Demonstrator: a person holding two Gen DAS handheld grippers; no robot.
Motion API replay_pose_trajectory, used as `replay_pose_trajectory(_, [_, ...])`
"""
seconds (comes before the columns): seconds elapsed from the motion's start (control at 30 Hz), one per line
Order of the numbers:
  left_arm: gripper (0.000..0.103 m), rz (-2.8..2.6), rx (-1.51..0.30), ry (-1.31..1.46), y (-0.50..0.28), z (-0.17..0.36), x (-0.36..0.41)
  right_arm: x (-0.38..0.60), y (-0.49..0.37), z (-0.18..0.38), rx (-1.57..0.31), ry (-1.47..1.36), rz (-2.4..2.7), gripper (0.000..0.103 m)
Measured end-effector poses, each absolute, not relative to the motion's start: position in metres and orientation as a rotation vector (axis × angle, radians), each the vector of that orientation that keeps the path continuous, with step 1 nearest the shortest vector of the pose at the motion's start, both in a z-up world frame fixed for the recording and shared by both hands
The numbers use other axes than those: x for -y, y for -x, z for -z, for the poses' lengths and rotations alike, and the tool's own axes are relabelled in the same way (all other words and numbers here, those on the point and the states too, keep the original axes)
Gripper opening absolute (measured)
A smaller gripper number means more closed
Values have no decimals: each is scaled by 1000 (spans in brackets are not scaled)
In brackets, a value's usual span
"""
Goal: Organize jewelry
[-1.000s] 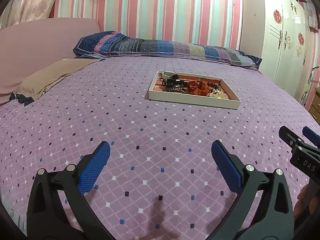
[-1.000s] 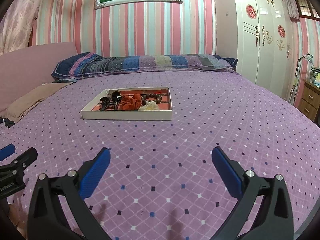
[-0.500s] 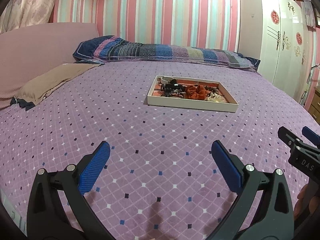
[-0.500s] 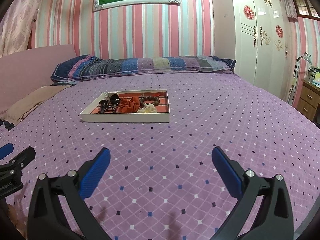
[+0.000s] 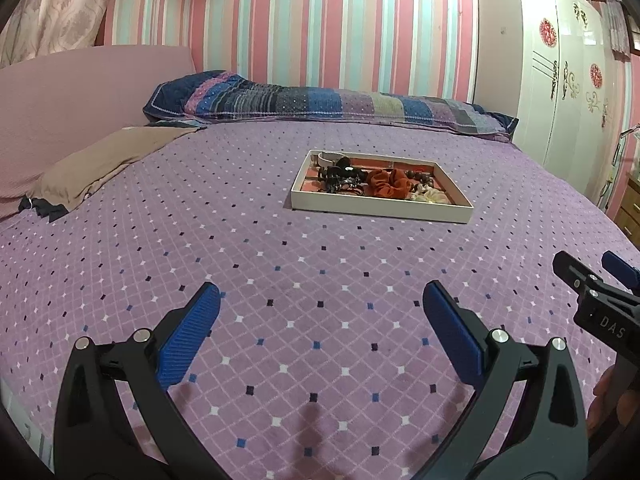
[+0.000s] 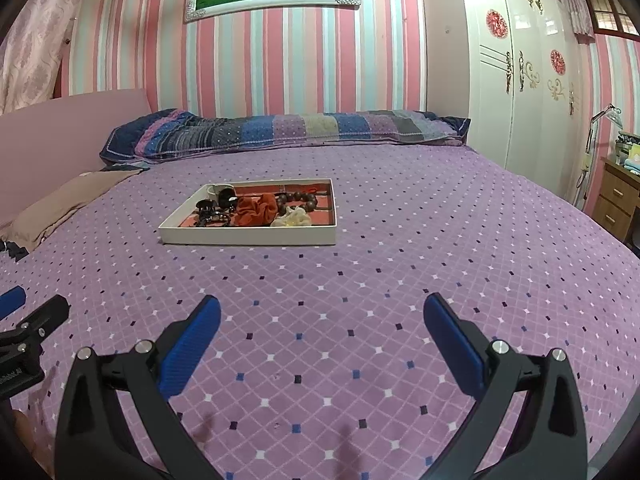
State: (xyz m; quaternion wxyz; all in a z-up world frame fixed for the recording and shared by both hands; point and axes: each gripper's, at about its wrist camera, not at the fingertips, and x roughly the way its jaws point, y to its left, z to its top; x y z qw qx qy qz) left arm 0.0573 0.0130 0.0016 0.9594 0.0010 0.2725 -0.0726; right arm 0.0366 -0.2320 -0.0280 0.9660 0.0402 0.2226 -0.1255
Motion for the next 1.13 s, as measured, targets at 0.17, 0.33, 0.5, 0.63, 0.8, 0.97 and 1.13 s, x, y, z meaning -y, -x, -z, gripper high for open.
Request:
replay_pose_trajectory(0.17, [98, 152, -559, -2, -60, 0, -15, 229, -37, 30, -453, -79, 248, 99])
replay_pose_trajectory(0.33, [98, 154, -561, 7, -62, 2, -17, 228, -37, 30, -453, -73, 250, 99])
replay_pose_trajectory(0.5, [98, 155, -553, 1, -60, 2, -15, 229, -38, 30, -454, -77, 253, 99])
replay_pose_trajectory(0.63, [98, 156, -551, 0, -59, 1, -14, 229, -38, 31, -456, -73, 252, 99])
replay_pose_trajectory(0.8, [98, 150, -545, -7, -59, 0, -15, 227, -39, 31, -453, -64, 251, 99])
replay_pose_trajectory(0.97, [98, 135, -531, -13, -60, -4, -16, 227, -39, 31, -456, -66, 252, 99])
replay_pose_trajectory(1.13, [98, 132, -517, -26, -60, -6, -14, 227, -39, 31, -455, -67, 253, 99])
